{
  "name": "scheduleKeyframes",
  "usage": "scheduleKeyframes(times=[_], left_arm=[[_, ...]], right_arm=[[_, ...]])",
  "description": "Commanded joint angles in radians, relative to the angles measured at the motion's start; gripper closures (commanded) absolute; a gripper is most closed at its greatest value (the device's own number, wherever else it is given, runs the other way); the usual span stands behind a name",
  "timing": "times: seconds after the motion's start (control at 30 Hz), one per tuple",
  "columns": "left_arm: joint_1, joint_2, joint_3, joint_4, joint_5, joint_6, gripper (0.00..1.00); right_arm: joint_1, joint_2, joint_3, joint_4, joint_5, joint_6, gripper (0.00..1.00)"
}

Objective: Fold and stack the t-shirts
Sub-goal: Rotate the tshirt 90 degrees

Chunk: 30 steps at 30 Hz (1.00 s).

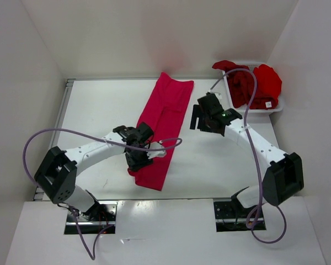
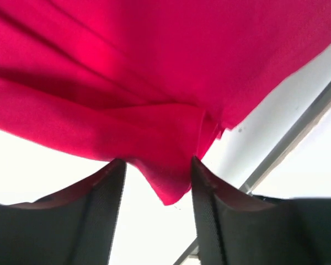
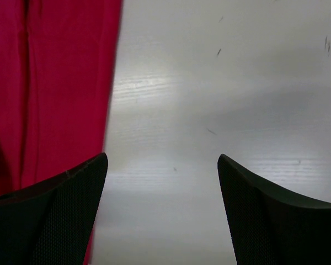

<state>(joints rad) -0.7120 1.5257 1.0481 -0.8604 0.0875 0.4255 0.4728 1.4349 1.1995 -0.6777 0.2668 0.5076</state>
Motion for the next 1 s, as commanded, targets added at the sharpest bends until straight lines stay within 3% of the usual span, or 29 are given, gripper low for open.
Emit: scheduleKeyframes(times=[0.0,0.13,0.23,0.53,0.77,0.97], left_arm=[[-0.003,-0.084,-0.040,-0.040,-0.057,-0.024,0.39],[0.045,-0.137,-0.031,-0.040,-0.115,-0.051,0.30],[0.055,-0.160,-0.055,-0.028,-0.164,-0.060,0.28],[0.238,-0.266,-0.102,0.075,-0.252,-0.093,0.24],[0.374,-0.266,-0.114,0.144,-0.227,-0.136,0.22],[0.393,-0.297,-0.144,0.166,-0.236,-0.136,0.22]], right_arm=[[0.035,-0.073,-0.069,0.036,-0.027,0.083,0.15],[0.104,-0.018,-0.069,0.046,-0.052,0.155,0.15],[0.200,0.028,-0.078,0.073,-0.096,0.210,0.18],[0.458,0.191,-0.121,0.138,-0.169,0.400,0.27],[0.491,0.355,-0.090,0.156,-0.178,0.413,0.33],[0.491,0.390,-0.109,0.207,-0.215,0.422,0.43]])
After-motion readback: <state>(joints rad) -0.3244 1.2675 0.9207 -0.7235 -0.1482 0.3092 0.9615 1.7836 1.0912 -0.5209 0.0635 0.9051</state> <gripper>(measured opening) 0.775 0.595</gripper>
